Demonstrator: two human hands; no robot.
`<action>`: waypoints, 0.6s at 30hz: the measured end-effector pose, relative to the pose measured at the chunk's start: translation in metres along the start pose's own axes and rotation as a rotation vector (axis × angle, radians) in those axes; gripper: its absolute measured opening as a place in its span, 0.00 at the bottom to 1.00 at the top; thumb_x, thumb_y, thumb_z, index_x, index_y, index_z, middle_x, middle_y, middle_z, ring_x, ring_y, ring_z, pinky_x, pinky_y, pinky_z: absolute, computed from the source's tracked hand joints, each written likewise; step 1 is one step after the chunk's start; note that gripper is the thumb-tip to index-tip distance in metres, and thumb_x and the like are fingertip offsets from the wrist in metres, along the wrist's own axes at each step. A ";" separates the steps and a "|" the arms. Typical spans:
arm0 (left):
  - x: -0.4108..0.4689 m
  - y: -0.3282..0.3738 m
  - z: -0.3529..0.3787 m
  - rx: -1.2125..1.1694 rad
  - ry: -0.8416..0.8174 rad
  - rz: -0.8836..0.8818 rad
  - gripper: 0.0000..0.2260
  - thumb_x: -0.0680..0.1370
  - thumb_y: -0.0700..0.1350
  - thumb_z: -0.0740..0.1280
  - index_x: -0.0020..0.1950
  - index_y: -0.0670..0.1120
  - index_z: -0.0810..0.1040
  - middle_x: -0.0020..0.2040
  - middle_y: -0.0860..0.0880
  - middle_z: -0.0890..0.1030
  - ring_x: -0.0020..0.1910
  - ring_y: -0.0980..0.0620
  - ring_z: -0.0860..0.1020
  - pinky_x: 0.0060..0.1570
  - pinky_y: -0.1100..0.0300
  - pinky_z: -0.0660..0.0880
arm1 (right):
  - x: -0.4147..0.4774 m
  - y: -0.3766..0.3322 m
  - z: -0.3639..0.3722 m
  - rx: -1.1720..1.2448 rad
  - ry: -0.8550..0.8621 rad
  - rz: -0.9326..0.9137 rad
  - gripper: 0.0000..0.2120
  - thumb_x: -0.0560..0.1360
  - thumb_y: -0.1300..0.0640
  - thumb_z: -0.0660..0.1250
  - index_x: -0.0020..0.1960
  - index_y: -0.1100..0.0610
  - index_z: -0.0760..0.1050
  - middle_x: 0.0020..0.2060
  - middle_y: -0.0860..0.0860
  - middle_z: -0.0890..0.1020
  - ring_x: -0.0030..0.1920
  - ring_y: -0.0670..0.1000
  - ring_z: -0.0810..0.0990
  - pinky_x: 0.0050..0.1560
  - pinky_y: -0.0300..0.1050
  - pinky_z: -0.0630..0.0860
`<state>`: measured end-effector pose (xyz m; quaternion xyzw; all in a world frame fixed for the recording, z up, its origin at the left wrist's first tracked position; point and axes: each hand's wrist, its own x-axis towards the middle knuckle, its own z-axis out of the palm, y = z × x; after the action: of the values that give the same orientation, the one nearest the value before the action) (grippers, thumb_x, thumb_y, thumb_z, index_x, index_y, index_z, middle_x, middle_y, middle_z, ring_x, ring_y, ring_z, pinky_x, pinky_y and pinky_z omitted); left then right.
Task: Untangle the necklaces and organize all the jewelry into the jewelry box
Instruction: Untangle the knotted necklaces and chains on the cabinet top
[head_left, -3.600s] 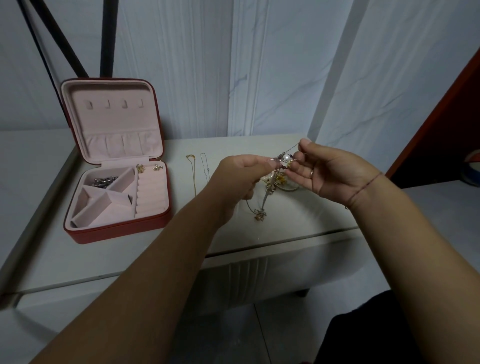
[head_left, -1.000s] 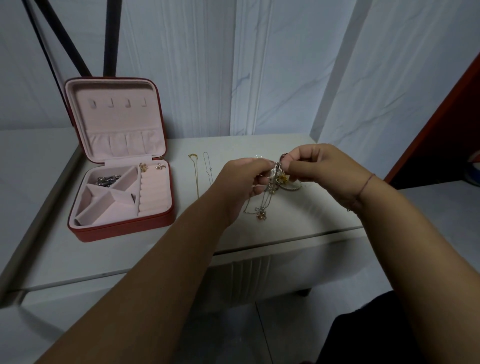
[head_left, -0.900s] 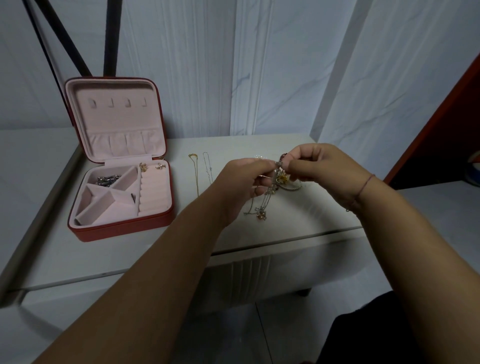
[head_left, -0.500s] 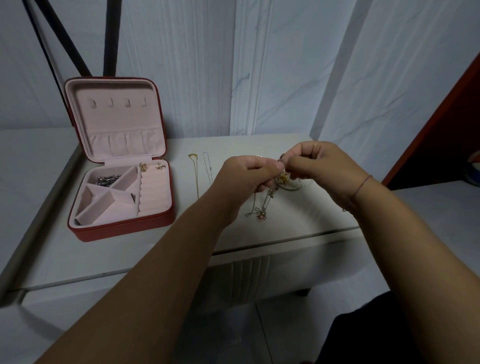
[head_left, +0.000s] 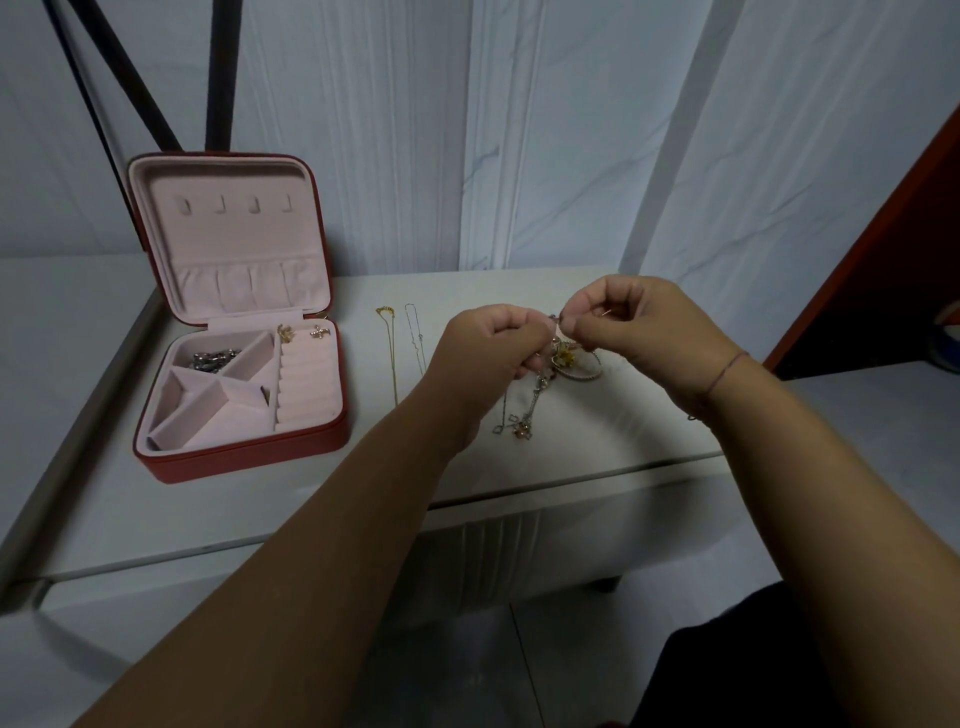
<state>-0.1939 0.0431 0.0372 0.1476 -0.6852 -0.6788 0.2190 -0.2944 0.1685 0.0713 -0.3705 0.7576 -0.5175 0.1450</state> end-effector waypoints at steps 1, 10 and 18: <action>0.000 0.000 0.000 0.018 0.005 0.008 0.05 0.77 0.39 0.66 0.43 0.44 0.81 0.31 0.52 0.79 0.30 0.60 0.74 0.34 0.68 0.72 | 0.000 0.000 -0.001 -0.013 0.008 -0.013 0.01 0.71 0.63 0.72 0.43 0.59 0.81 0.41 0.61 0.81 0.39 0.50 0.76 0.48 0.46 0.75; 0.000 -0.003 0.000 0.357 0.103 0.255 0.02 0.75 0.39 0.70 0.45 0.42 0.81 0.32 0.52 0.78 0.30 0.61 0.74 0.36 0.66 0.74 | 0.000 -0.001 0.001 -0.302 0.066 -0.138 0.02 0.71 0.61 0.73 0.40 0.54 0.83 0.37 0.54 0.84 0.37 0.50 0.80 0.44 0.42 0.79; -0.001 -0.005 0.000 0.371 0.115 0.254 0.01 0.75 0.40 0.70 0.44 0.44 0.80 0.31 0.53 0.78 0.29 0.62 0.74 0.36 0.66 0.74 | 0.001 -0.002 0.006 -0.360 0.055 -0.181 0.03 0.70 0.64 0.71 0.38 0.57 0.81 0.30 0.48 0.79 0.30 0.40 0.73 0.34 0.29 0.71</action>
<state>-0.1933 0.0431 0.0318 0.1361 -0.7977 -0.4988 0.3105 -0.2909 0.1631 0.0711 -0.4428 0.8051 -0.3947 0.0085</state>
